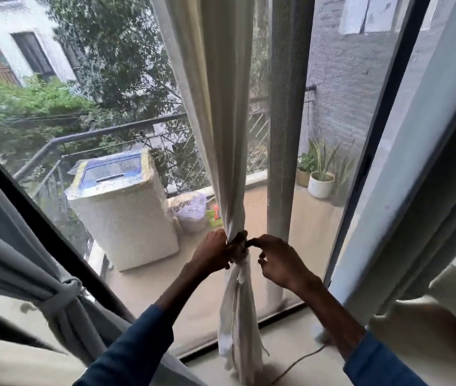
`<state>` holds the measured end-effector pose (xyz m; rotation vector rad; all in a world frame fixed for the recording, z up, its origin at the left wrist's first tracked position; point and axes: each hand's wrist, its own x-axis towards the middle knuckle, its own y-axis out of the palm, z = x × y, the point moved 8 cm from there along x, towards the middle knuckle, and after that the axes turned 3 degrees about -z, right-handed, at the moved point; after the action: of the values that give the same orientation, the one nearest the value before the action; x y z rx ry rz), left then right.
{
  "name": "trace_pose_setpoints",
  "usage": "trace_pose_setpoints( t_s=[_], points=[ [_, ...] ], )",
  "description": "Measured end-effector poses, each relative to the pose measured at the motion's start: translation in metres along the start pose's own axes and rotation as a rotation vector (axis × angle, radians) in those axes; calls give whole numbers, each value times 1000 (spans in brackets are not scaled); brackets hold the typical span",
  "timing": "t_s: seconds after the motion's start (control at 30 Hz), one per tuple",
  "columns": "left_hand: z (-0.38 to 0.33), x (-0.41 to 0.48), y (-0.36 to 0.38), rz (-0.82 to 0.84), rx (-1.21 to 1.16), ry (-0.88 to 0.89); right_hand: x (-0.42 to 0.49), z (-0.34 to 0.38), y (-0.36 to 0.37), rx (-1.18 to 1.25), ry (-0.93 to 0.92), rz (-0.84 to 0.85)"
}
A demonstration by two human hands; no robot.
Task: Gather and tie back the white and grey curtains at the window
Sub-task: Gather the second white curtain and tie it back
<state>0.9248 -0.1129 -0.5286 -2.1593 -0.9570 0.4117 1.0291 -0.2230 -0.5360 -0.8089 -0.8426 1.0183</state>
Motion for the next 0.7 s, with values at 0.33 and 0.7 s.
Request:
trace_pose_setpoints(
  t_s=[0.33, 0.7],
  points=[
    [-1, 12, 4, -181, 336, -36, 5, -35, -12, 172, 56, -27],
    [-162, 48, 16, -286, 149, 322, 19, -78, -159, 154, -81, -347]
  ],
)
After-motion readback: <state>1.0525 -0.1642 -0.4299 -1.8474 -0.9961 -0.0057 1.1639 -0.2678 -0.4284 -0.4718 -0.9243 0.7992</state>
